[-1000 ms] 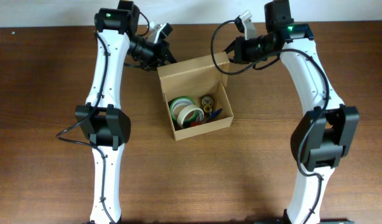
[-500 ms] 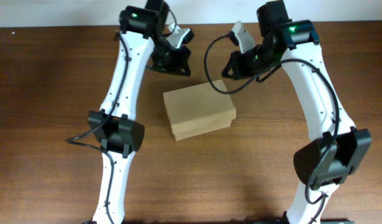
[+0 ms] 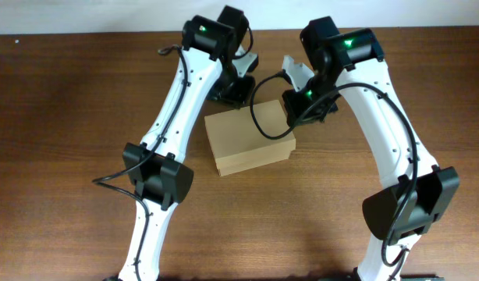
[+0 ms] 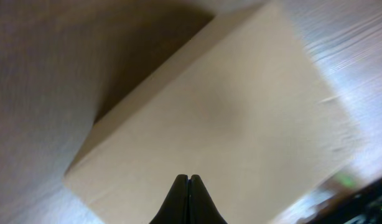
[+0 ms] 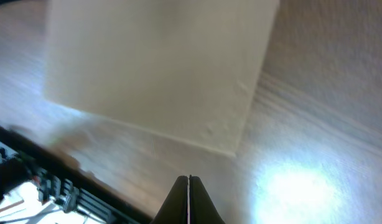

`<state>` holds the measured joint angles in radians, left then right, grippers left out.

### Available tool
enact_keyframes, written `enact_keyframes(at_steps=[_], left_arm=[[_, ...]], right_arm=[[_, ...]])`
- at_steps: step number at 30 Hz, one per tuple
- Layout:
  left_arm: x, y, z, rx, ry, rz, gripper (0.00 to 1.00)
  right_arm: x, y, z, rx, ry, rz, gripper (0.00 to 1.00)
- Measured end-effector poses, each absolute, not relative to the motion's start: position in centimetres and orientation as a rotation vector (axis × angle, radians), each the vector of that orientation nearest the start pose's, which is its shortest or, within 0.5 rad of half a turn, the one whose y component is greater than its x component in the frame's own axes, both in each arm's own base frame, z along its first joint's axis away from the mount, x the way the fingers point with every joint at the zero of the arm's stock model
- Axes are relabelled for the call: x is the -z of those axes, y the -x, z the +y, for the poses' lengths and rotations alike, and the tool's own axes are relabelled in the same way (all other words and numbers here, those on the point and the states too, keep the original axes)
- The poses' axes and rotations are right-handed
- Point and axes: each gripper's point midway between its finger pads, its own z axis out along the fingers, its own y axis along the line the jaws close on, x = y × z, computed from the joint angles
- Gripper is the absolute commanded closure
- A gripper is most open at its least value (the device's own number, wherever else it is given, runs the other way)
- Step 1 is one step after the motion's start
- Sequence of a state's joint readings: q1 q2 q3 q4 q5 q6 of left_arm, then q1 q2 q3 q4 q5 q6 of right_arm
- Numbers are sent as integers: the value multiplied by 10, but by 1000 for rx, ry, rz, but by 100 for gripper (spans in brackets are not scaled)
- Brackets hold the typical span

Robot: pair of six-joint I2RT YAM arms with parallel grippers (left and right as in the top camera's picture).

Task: Pack container
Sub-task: 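Press down on the closed lid with both grippers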

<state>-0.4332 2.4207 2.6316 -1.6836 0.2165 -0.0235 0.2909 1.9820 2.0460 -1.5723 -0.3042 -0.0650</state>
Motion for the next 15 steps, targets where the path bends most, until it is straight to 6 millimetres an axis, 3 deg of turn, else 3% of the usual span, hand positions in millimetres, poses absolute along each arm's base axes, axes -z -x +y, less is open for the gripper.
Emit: enact_keyframes(at_steps=[9,15], left_arm=[[-130,-369,-181,60,-624,3202,98],[-131,-360,-168,17,-602,3229,98]], right_arm=[[-187,-353,153,-401,548,3035,96],[-157,-362,158,-417,548,3018,96]])
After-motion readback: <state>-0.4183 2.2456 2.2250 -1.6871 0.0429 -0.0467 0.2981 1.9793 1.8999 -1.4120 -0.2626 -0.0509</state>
